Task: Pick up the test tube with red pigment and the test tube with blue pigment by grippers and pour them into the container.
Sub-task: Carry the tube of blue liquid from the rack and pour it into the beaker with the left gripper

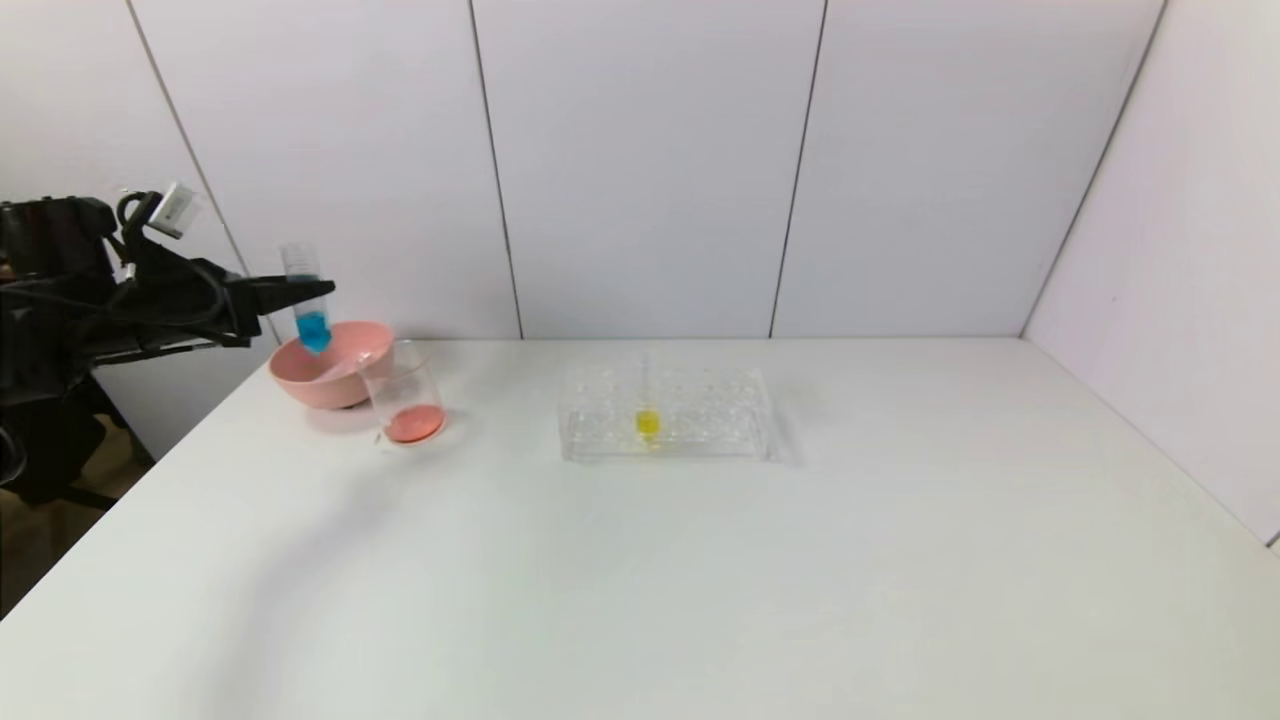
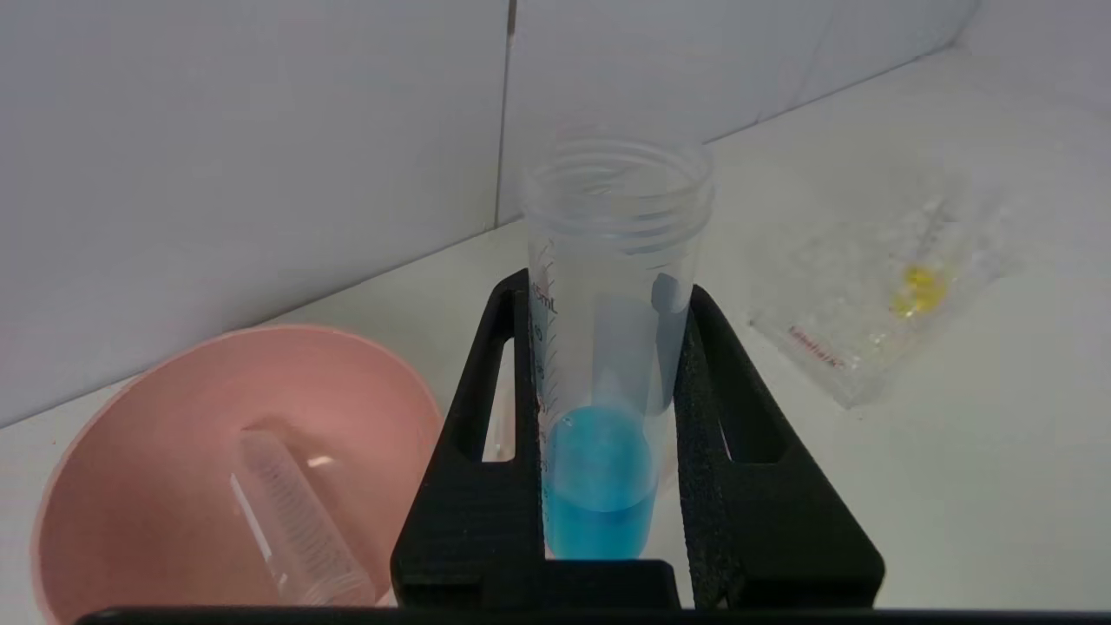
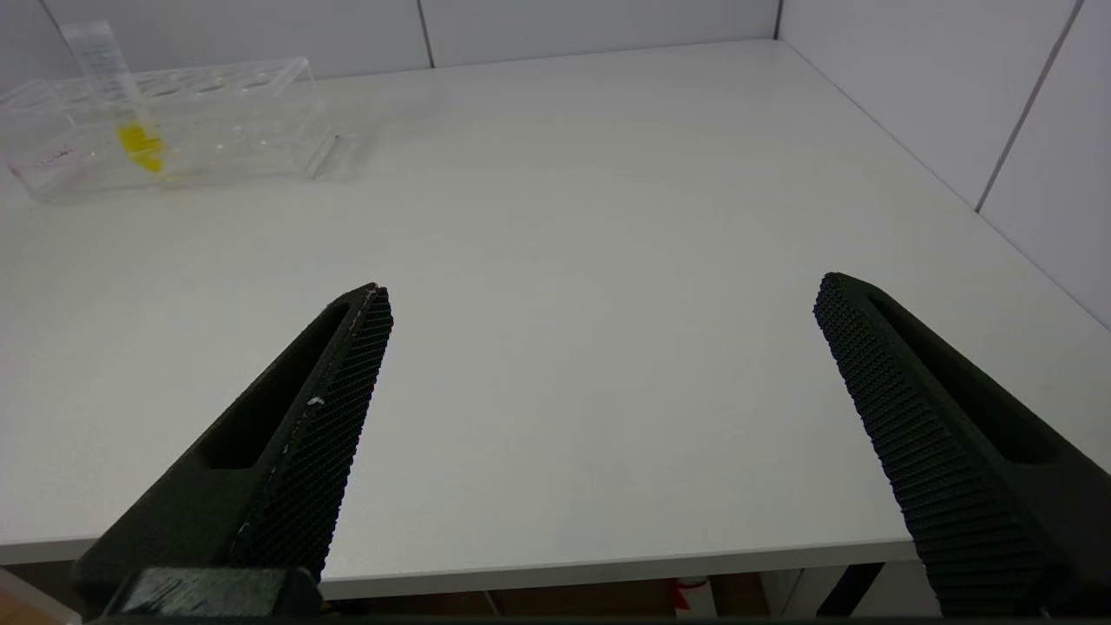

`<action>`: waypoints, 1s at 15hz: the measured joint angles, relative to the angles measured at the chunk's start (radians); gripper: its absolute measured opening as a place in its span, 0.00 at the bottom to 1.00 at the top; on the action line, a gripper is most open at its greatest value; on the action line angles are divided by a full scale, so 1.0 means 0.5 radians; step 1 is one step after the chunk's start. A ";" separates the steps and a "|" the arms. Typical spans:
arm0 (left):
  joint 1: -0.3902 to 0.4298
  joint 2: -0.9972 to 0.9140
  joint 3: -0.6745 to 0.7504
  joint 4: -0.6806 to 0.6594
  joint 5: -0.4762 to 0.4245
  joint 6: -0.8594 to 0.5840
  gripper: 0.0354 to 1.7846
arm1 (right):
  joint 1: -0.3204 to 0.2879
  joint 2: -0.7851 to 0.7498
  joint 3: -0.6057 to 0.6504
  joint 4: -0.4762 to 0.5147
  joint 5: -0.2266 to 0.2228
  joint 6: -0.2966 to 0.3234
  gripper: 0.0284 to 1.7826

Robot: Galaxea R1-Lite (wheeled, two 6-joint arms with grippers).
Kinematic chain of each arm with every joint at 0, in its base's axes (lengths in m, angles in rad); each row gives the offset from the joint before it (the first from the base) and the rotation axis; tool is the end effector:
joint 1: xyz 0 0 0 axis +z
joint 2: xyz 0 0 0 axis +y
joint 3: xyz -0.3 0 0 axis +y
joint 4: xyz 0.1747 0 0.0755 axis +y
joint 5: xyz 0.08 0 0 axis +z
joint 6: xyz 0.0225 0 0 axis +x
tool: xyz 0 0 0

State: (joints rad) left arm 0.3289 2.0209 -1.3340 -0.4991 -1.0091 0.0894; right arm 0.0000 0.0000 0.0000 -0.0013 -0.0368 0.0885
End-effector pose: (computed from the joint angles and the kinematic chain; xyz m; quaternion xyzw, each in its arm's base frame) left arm 0.3883 0.1124 0.2005 -0.0162 0.0586 -0.3351 0.9402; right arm -0.0228 -0.0008 0.0756 0.0442 -0.0015 -0.0184 0.9989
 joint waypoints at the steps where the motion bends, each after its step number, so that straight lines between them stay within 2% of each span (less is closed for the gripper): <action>1: -0.009 0.030 -0.055 0.139 0.060 0.149 0.24 | 0.000 0.000 0.000 0.000 0.000 0.000 1.00; 4: 0.000 0.101 -0.271 0.640 0.122 0.611 0.24 | 0.000 0.000 0.000 0.000 0.000 0.000 1.00; 7: -0.001 0.126 -0.495 1.002 0.181 0.871 0.24 | 0.000 0.000 0.000 0.000 0.000 0.000 1.00; 11: -0.061 0.144 -0.794 1.548 0.417 1.242 0.24 | 0.000 0.000 0.000 0.000 0.000 0.000 1.00; 15: -0.123 0.169 -0.978 1.945 0.717 1.641 0.24 | 0.000 0.000 0.000 0.000 0.000 0.000 1.00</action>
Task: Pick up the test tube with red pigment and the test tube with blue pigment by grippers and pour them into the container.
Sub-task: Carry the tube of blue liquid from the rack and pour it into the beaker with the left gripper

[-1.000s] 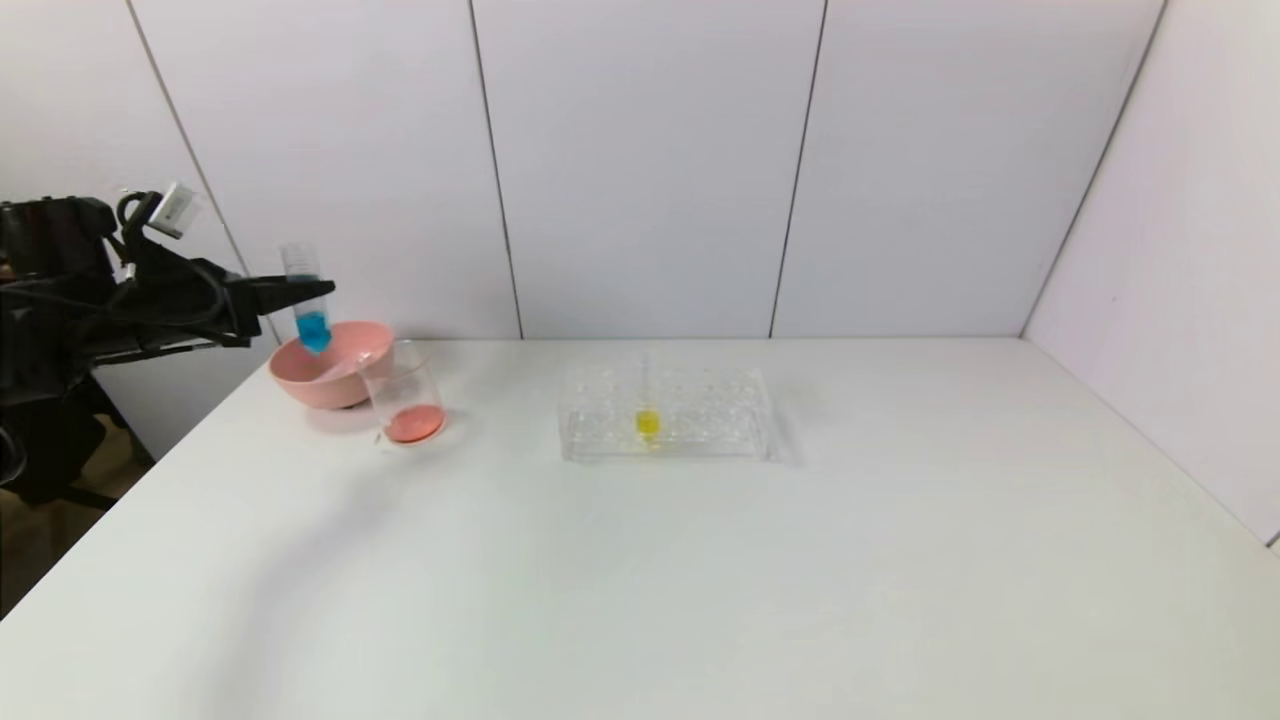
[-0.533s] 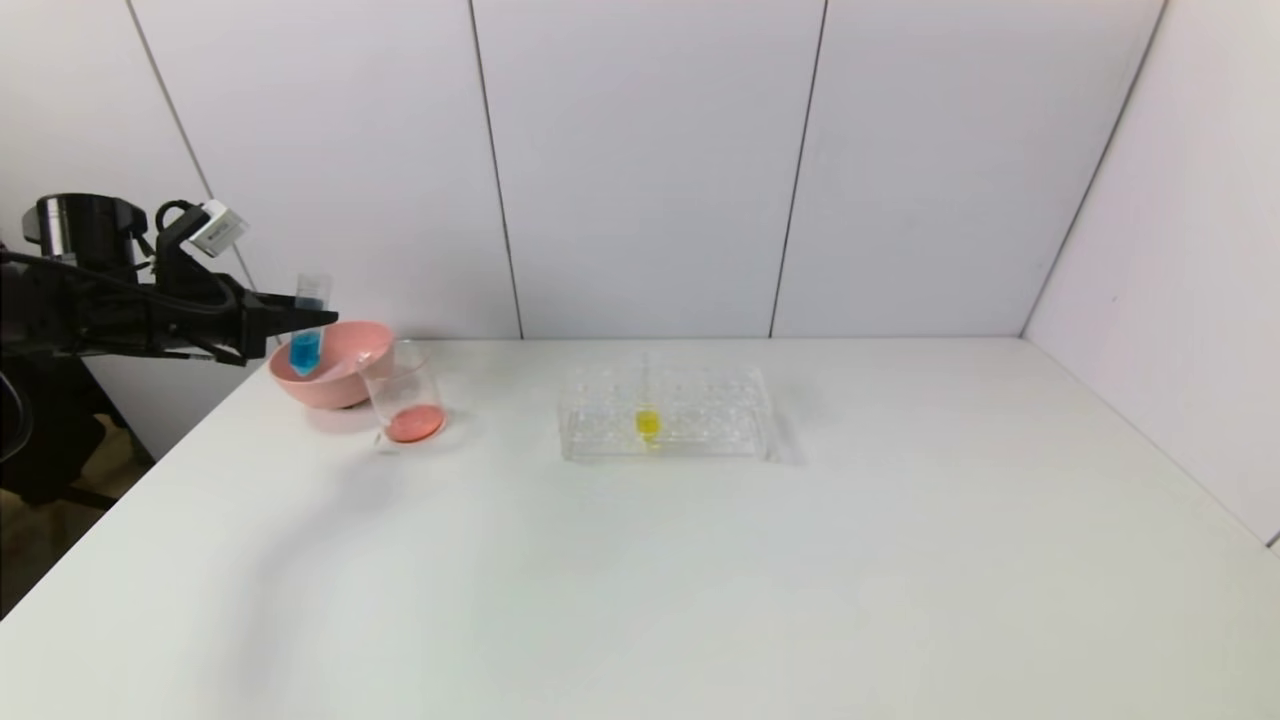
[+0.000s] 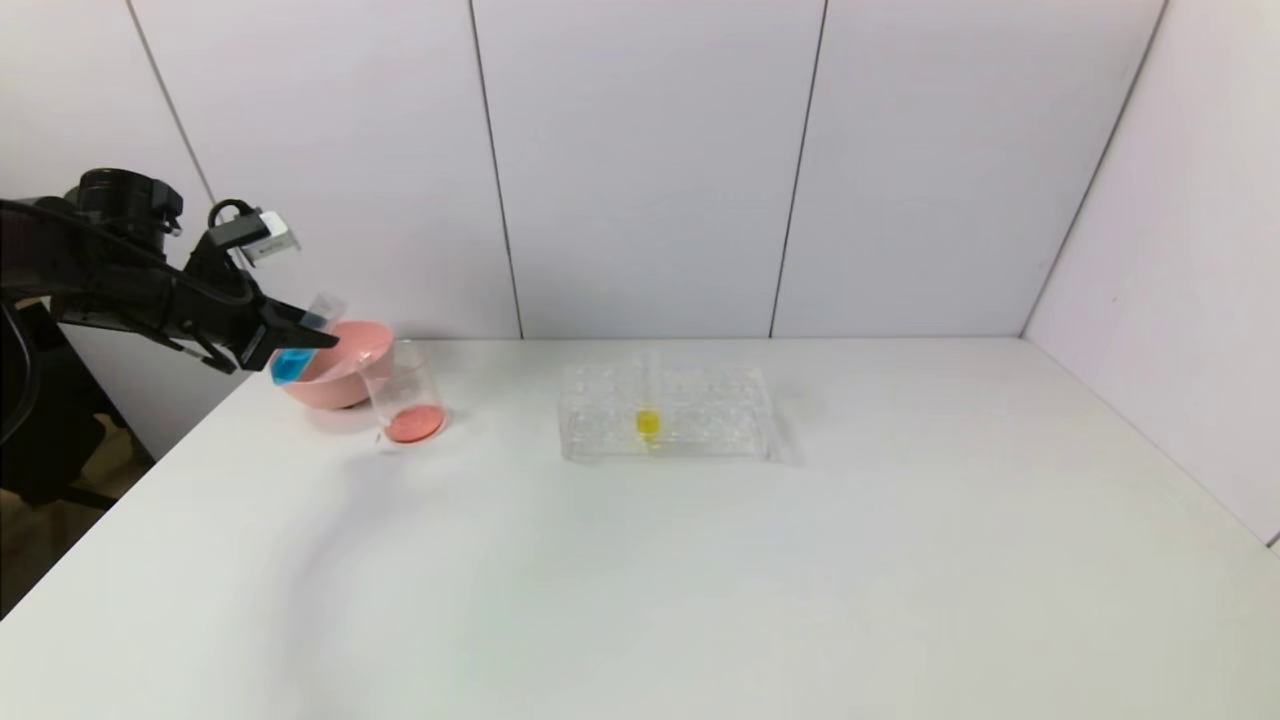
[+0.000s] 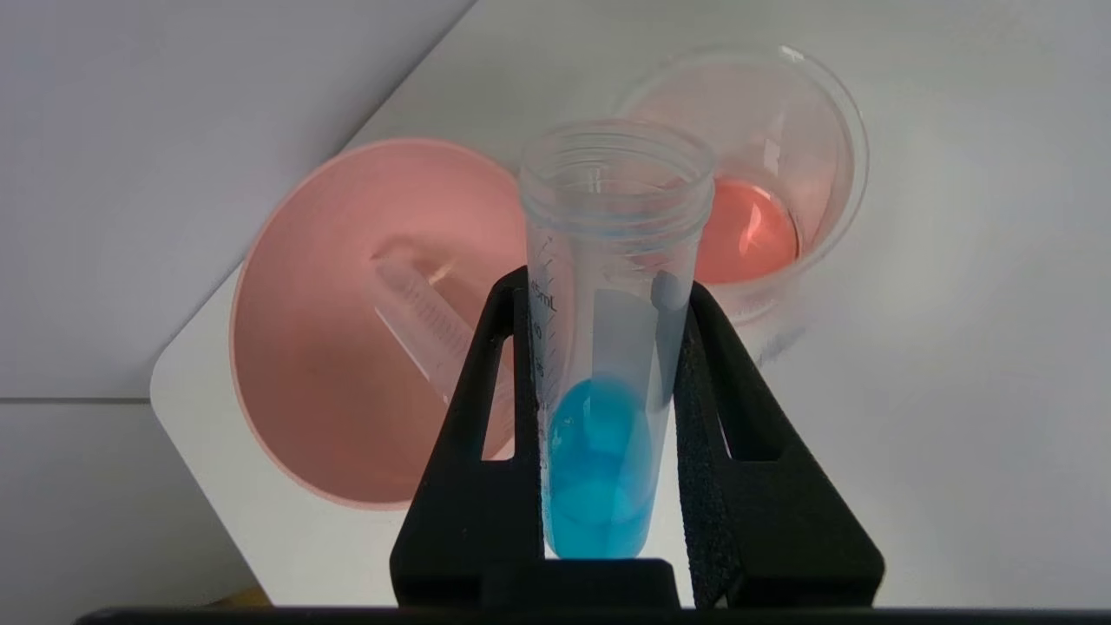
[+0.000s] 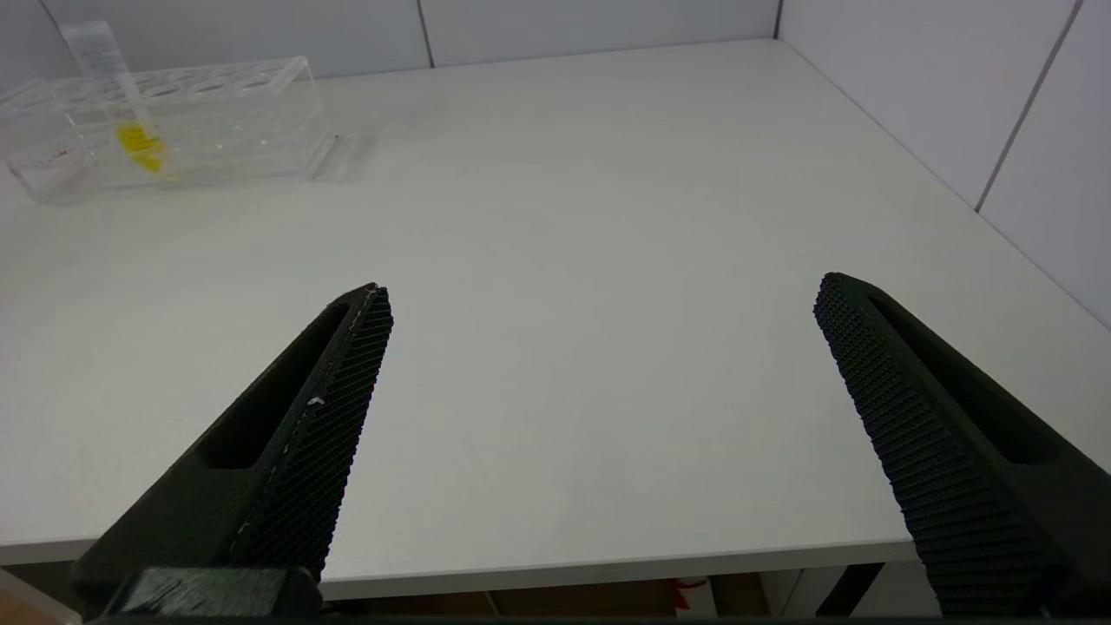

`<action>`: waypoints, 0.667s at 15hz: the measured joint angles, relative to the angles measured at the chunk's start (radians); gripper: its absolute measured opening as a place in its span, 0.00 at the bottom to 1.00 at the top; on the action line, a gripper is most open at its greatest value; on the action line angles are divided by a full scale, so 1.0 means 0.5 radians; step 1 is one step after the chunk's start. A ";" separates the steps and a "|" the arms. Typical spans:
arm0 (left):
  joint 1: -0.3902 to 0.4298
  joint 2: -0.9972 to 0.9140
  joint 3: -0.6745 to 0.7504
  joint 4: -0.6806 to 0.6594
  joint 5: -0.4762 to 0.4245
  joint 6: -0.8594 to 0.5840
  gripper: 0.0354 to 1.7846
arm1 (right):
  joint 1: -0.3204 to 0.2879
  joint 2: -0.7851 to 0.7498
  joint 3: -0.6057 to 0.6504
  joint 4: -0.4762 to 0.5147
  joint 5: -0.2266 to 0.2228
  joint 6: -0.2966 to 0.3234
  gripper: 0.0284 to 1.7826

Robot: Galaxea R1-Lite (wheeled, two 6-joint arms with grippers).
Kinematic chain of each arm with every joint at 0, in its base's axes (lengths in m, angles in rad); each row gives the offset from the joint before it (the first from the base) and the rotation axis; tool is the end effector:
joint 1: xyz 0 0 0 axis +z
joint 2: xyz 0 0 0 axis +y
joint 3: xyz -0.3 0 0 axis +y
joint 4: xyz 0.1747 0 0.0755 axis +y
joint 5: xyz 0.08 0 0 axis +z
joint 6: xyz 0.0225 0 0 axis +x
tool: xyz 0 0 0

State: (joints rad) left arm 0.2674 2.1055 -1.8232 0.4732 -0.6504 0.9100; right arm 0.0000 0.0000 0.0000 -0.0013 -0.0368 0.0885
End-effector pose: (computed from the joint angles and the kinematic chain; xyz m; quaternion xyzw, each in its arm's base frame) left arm 0.4019 0.0960 0.2148 0.2543 0.2193 -0.3042 0.8915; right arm -0.0228 -0.0008 0.0756 0.0442 -0.0015 -0.0184 0.9989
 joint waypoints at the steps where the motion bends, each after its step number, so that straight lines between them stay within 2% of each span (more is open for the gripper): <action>1: -0.015 0.003 -0.060 0.126 0.066 0.079 0.24 | 0.000 0.000 0.000 0.000 0.000 0.000 1.00; 4: -0.091 0.017 -0.254 0.442 0.307 0.185 0.24 | 0.000 0.000 0.000 0.000 0.000 0.000 1.00; 10: -0.229 0.022 -0.306 0.467 0.566 0.254 0.24 | 0.000 0.000 0.000 0.000 0.000 0.000 1.00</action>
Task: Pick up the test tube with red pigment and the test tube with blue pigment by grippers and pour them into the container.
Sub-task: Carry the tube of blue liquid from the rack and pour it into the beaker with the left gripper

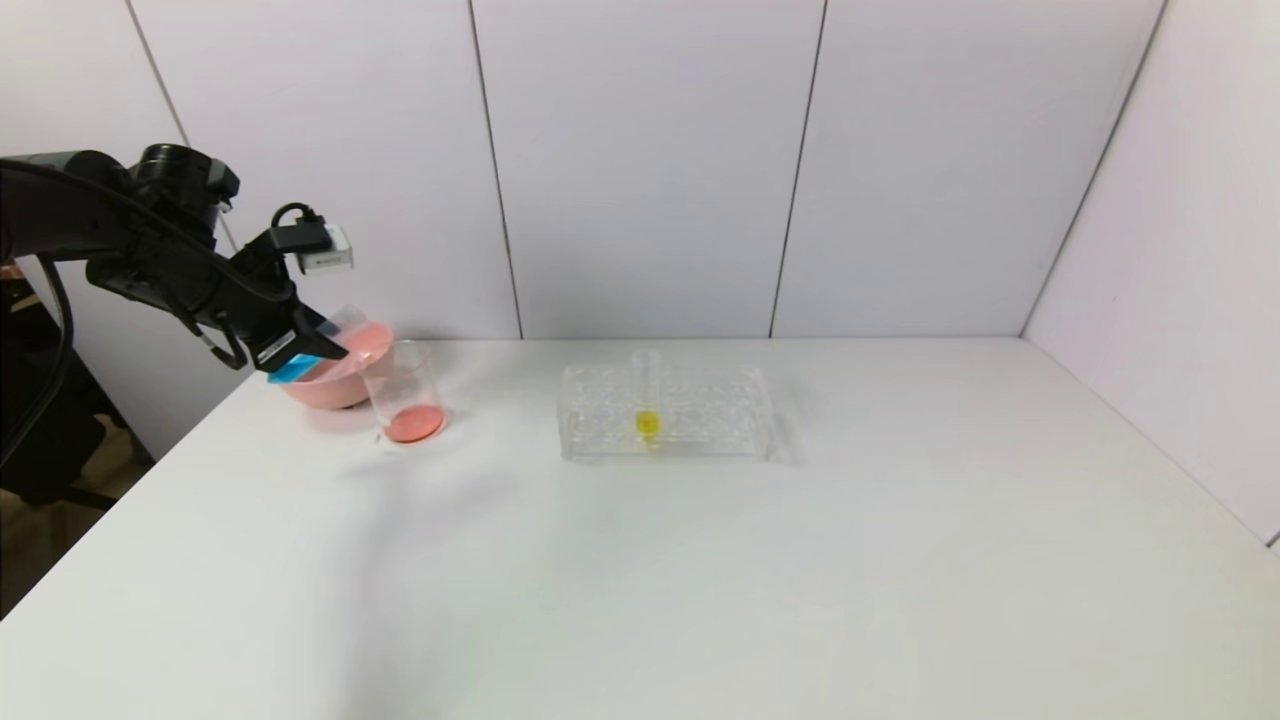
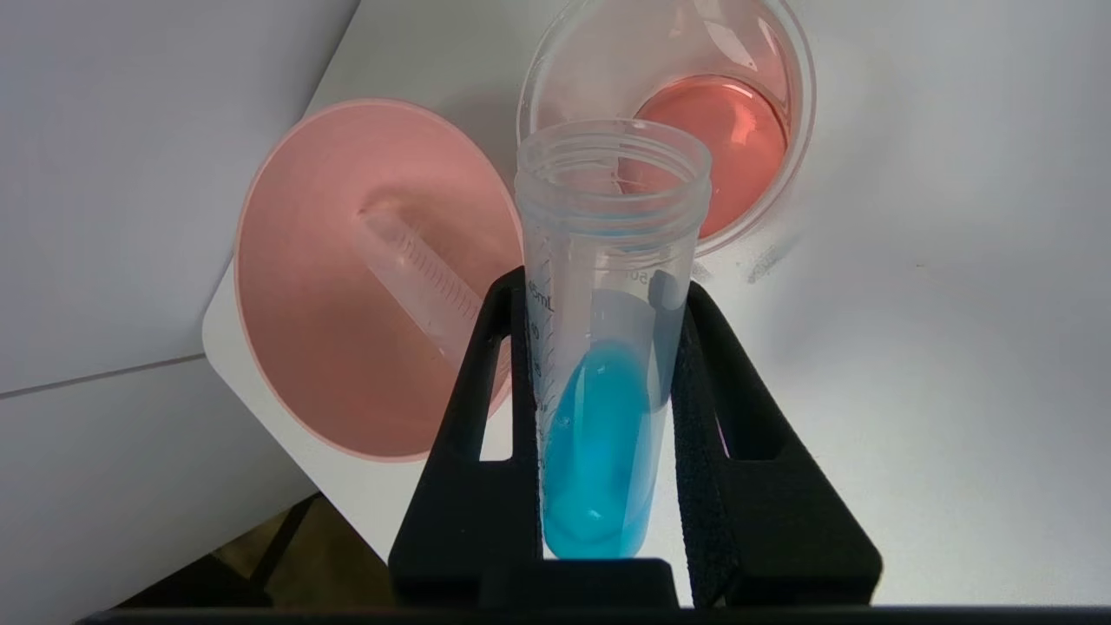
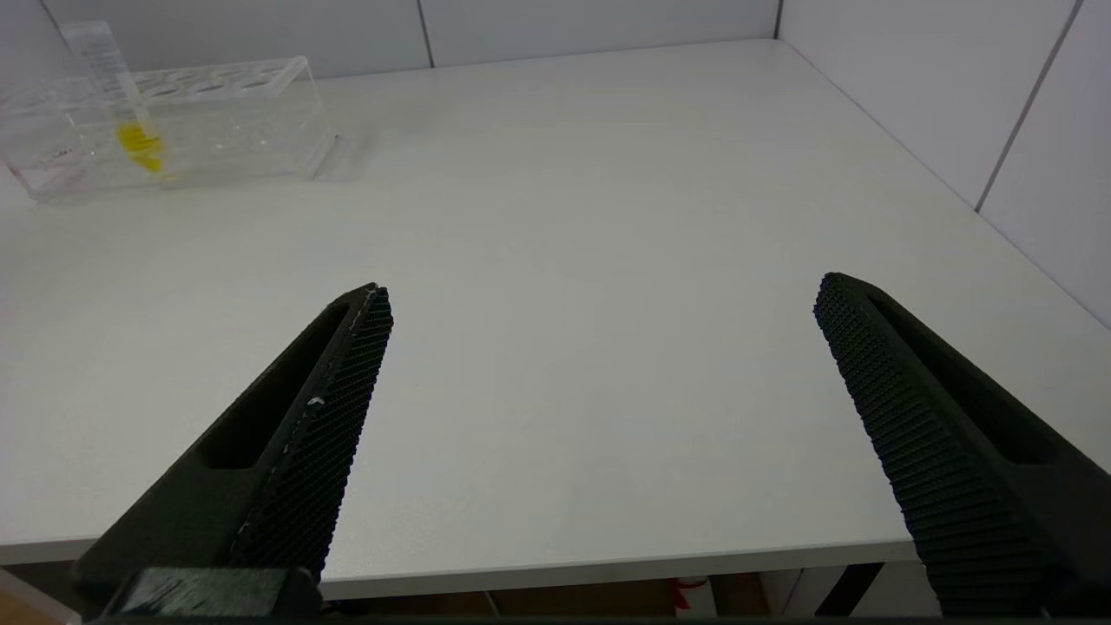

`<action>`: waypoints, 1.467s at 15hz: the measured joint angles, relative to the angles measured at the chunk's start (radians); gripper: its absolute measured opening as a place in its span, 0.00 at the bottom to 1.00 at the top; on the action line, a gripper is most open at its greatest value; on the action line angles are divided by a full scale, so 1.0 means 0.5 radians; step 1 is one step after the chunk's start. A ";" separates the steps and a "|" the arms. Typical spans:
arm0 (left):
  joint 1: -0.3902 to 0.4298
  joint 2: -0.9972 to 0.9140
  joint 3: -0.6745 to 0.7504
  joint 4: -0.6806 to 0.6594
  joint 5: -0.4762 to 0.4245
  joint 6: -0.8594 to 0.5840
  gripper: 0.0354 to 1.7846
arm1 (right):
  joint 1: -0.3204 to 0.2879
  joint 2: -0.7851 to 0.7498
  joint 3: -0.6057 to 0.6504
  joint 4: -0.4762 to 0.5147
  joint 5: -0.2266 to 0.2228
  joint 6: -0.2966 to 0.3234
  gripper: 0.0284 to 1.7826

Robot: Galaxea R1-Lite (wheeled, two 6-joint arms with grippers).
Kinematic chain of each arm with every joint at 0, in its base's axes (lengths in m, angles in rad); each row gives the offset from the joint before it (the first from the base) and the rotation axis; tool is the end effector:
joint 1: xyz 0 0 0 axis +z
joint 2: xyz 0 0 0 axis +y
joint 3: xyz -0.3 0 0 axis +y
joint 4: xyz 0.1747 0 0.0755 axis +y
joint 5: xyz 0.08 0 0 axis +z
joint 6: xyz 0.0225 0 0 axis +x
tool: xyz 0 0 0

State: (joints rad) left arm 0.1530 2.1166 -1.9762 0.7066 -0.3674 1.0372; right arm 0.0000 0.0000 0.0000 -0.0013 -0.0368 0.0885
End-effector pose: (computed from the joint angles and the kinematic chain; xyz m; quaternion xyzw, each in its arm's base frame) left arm 0.4026 0.0539 0.2310 0.3575 0.2966 -0.2816 0.8396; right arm -0.0228 -0.0008 0.0756 0.0442 -0.0015 -0.0184 0.9989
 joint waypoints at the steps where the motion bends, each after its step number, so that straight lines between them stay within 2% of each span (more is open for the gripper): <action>1: -0.020 -0.003 -0.002 -0.001 0.079 0.018 0.24 | 0.000 0.000 0.000 0.000 0.000 0.000 1.00; 10: -0.211 0.004 -0.021 -0.003 0.531 0.075 0.24 | 0.000 0.000 0.000 0.000 0.000 0.000 1.00; 22: -0.252 0.020 -0.024 0.001 0.719 0.107 0.24 | 0.000 0.000 0.000 0.000 0.000 0.000 1.00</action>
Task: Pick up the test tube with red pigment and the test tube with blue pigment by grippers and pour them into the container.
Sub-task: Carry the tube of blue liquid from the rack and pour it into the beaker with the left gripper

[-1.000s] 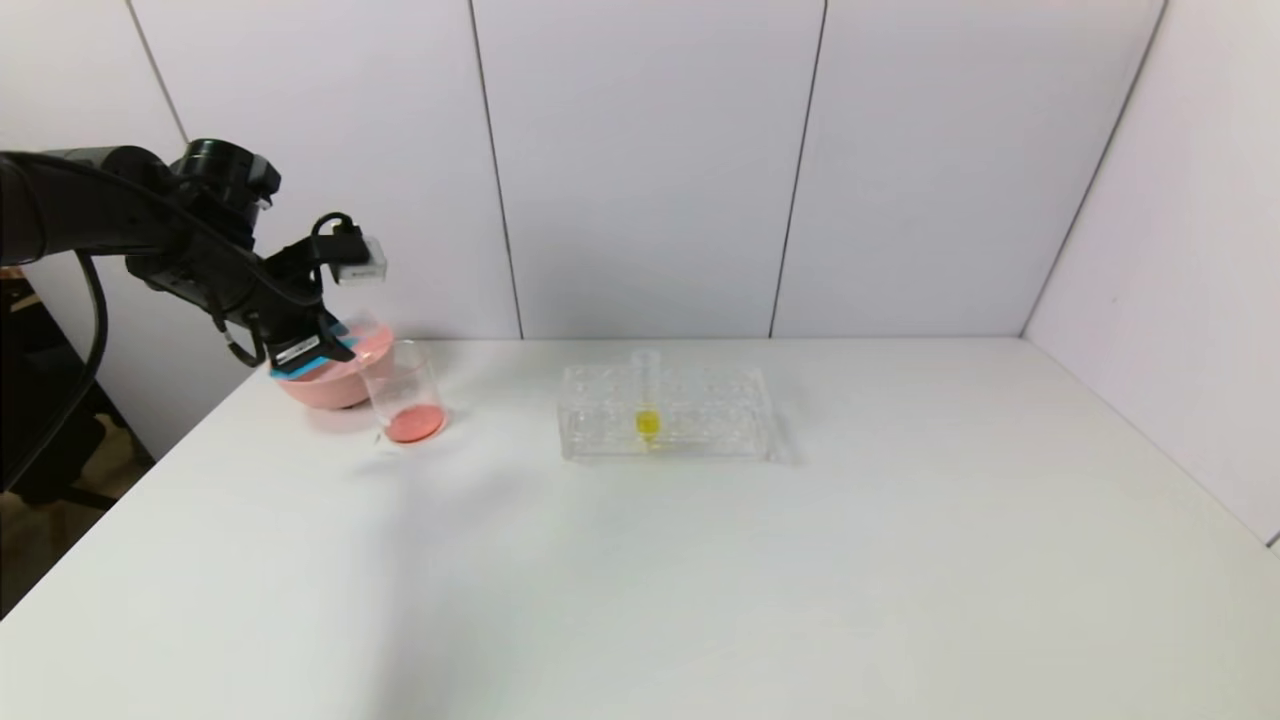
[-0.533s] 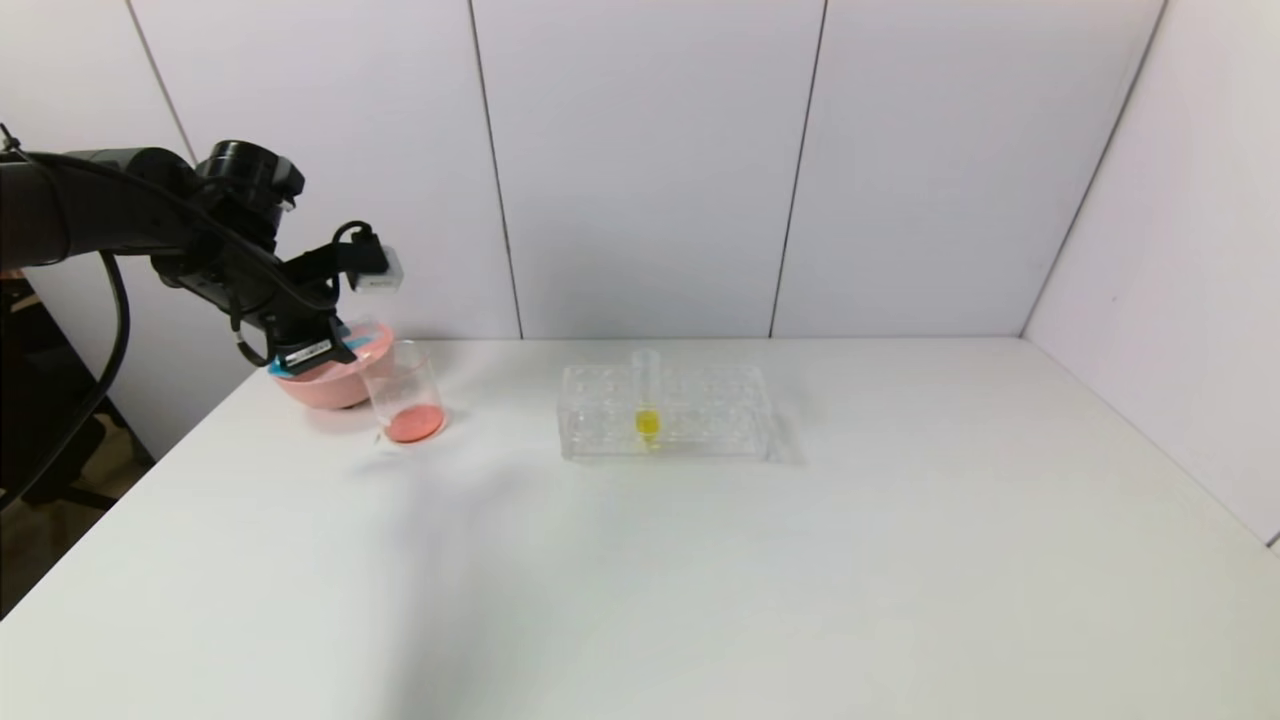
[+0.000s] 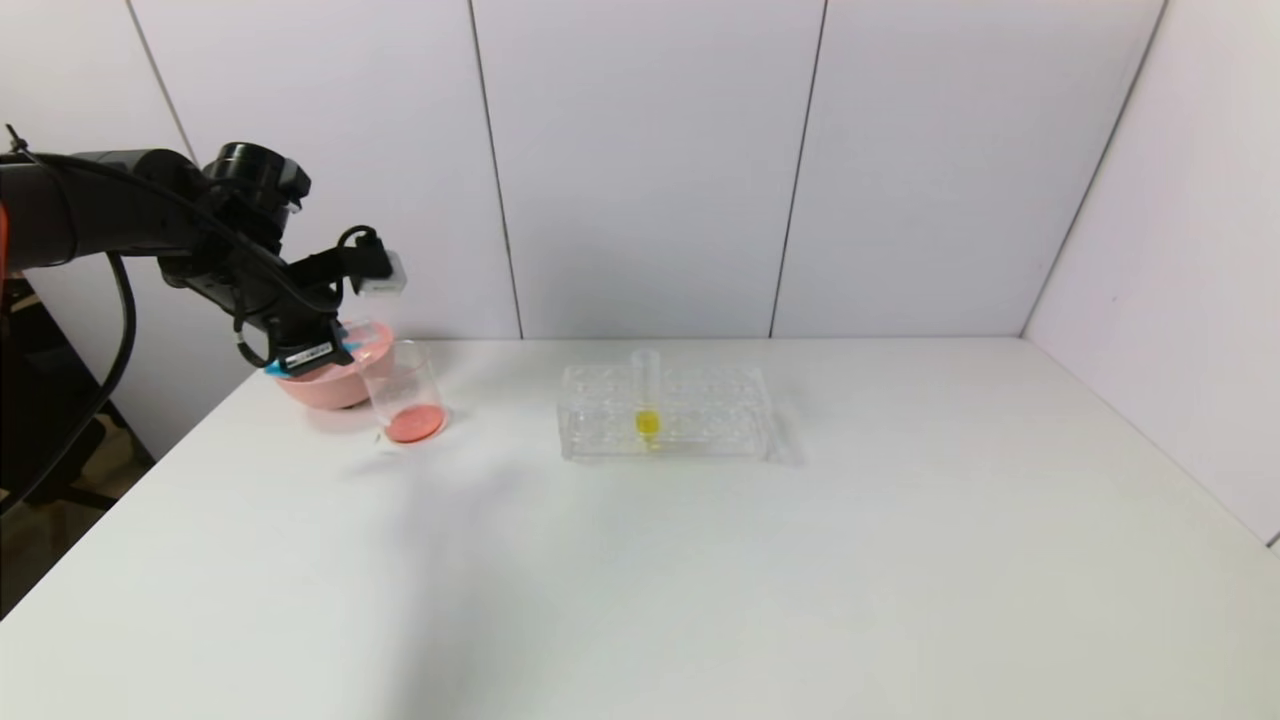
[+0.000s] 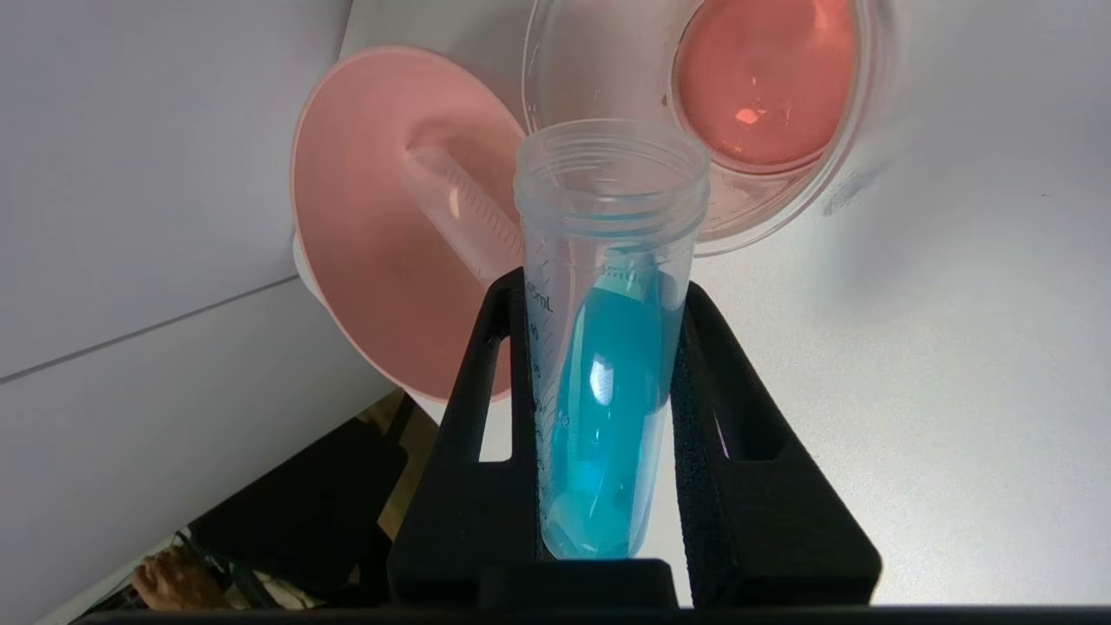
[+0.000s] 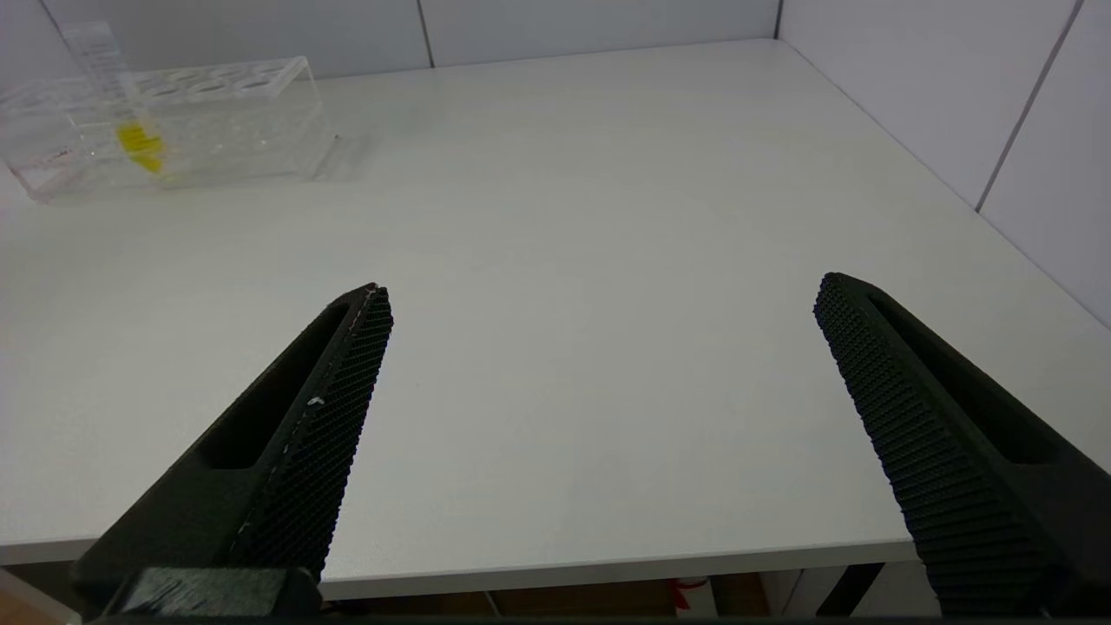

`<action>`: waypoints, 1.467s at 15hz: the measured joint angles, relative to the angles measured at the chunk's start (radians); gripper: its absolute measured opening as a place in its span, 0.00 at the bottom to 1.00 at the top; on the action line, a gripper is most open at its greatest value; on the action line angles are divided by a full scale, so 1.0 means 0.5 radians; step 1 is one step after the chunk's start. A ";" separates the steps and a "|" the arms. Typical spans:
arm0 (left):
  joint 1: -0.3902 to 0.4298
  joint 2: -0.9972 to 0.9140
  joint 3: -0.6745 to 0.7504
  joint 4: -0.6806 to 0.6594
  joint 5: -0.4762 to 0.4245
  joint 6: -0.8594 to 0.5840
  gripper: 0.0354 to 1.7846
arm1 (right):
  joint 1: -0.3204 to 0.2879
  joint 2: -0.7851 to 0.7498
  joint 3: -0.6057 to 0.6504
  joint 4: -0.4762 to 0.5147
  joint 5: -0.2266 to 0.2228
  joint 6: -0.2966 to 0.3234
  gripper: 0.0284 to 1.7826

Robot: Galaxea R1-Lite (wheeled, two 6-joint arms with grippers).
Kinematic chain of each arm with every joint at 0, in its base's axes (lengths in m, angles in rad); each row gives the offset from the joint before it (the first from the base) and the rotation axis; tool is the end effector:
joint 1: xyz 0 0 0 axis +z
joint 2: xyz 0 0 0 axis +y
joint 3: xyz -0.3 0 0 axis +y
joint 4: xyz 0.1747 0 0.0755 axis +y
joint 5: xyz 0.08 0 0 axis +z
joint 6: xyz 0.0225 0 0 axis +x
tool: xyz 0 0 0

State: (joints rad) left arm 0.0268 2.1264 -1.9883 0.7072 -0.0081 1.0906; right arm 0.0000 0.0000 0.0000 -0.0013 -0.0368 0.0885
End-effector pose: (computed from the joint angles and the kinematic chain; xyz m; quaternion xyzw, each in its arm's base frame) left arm 0.4095 0.0108 0.2289 0.4669 0.3551 -0.2054 0.7834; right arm -0.0228 -0.0008 0.0756 0.0442 -0.0015 -0.0184 0.9989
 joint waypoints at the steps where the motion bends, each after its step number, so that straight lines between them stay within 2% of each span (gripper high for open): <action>1: -0.009 0.003 0.000 0.006 0.055 0.007 0.24 | 0.000 0.000 0.000 0.000 0.000 0.000 1.00; 12: -0.094 0.053 -0.001 0.010 0.488 0.018 0.24 | 0.000 0.000 0.000 0.000 0.000 0.000 1.00; 18: -0.114 0.069 -0.001 0.058 0.505 0.033 0.24 | 0.000 0.000 0.000 0.000 0.000 0.000 1.00; 22: -0.142 0.068 -0.001 0.100 0.624 0.041 0.24 | 0.000 0.000 0.000 0.000 0.000 0.000 1.00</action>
State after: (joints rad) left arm -0.0443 2.1604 -1.9887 0.7572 0.3040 1.1113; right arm 0.0000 0.0000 0.0000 -0.0013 -0.0368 0.0885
